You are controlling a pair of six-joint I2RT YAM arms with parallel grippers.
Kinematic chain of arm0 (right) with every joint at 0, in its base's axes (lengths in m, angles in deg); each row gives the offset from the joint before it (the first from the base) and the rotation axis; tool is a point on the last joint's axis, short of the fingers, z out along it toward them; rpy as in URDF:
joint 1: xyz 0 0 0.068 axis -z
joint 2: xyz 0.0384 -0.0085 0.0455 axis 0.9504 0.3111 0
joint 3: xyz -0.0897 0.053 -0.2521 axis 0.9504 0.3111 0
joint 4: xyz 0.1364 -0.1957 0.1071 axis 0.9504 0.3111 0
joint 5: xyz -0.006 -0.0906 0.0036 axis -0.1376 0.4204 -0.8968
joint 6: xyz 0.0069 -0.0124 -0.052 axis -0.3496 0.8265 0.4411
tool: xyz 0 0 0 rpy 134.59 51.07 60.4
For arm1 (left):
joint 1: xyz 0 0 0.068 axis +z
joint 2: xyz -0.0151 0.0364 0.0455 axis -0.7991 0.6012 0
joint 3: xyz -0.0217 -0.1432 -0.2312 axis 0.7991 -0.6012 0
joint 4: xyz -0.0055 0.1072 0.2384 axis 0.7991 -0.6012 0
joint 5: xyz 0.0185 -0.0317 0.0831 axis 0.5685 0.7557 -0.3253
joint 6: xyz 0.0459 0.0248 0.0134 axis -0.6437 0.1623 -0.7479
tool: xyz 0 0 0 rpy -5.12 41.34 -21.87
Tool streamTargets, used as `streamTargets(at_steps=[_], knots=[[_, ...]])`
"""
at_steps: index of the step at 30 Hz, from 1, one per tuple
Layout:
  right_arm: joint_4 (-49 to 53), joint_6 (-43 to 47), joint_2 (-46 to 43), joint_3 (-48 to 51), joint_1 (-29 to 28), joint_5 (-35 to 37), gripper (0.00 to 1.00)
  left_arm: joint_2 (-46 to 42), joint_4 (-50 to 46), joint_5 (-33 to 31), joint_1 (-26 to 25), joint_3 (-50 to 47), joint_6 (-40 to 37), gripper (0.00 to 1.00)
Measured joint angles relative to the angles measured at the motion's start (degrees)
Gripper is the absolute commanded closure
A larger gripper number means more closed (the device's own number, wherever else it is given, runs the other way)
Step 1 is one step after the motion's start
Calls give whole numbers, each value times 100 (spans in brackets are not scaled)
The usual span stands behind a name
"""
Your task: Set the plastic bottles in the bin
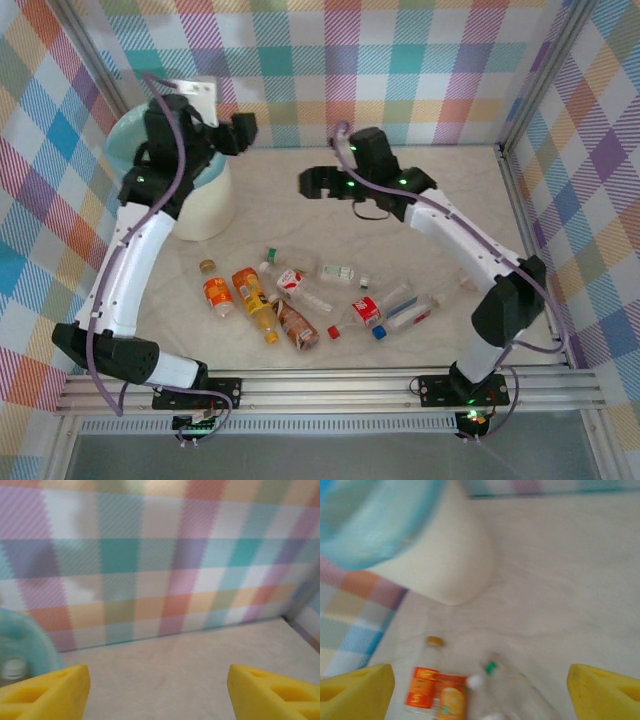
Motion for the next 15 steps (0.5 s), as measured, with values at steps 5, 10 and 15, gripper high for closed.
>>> streamTargets(at_steps=[5,10,15], knots=[[319,-378,-887,1453,828,426,12,9,31,-236,-942,-621,-72,27],[623,-769,-1827,2682,1550,905,10,350,282,-343,-1803,-826,-39,27],[835,-1244,-2529,3615,2127,1458,3,1097,623,-83,-2470,-787,175,27]])
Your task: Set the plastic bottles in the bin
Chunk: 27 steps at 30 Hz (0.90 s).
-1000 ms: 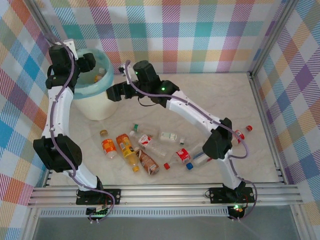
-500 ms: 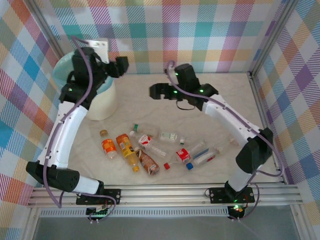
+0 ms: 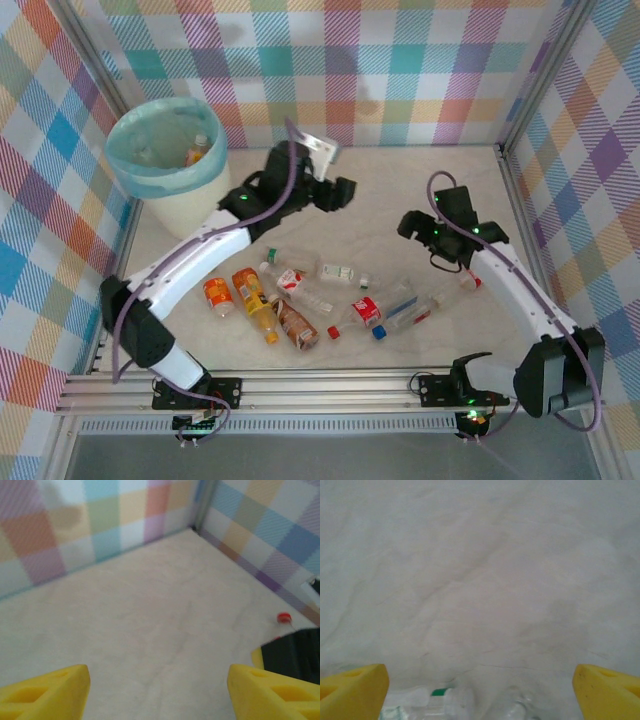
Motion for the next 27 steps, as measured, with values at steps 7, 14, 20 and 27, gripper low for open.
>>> streamTargets(at_steps=[7,14,20,27], knots=[[332,-577,-570,632,680,702,0,863,254,391,-599,24,352,27],[490,-929,-780,1023,1119,918,1,977,389,468,-658,219,586,27],[382,-1016,-407,1513,1307,713,1,1054,382,339,-658,380,671,26],[-81,-1064,234,1718,1327,350,3,1237,160,225,-658,450,693,26]])
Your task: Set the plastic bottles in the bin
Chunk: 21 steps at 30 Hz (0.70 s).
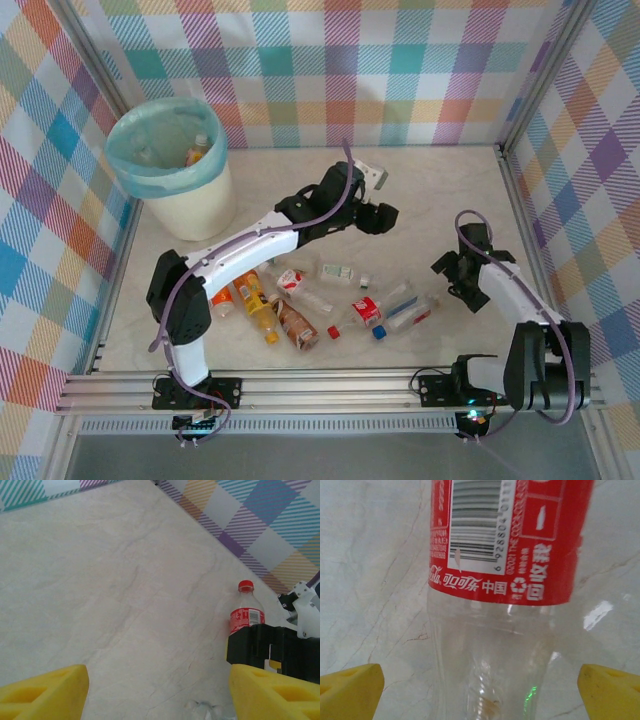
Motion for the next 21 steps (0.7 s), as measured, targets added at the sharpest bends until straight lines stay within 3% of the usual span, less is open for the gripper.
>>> streamTargets(at_steps=[3,11,21], knots=[[-201,-15,304,52,55,-153,7,63,-142,-55,0,42,0,26],[-686,-44,682,144,243,-507,31,192,-369,-142,0,396,-2,26],[-914,236,332,238,581,-629,39,448,-455,-208,0,723,-2,26]])
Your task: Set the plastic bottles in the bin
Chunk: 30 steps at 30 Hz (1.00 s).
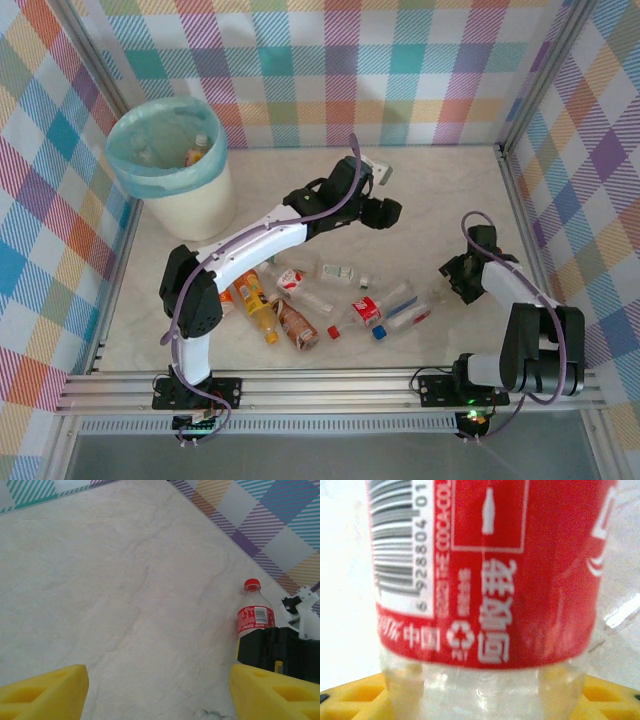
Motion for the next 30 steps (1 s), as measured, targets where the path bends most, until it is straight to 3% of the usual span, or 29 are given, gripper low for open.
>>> streamTargets(at_steps=[10,17,30], knots=[[-358,507,-940,-22,31,-55,47,20,-28,-251,22,116,177,26],[-1095,588,-1113,-402,-59,-734,52,20,-31,-96,323,238,763,26],[-3062,1088,-820,-1460,-2079,-2035,50,-79,-636,852,1158,2011,1014,25]])
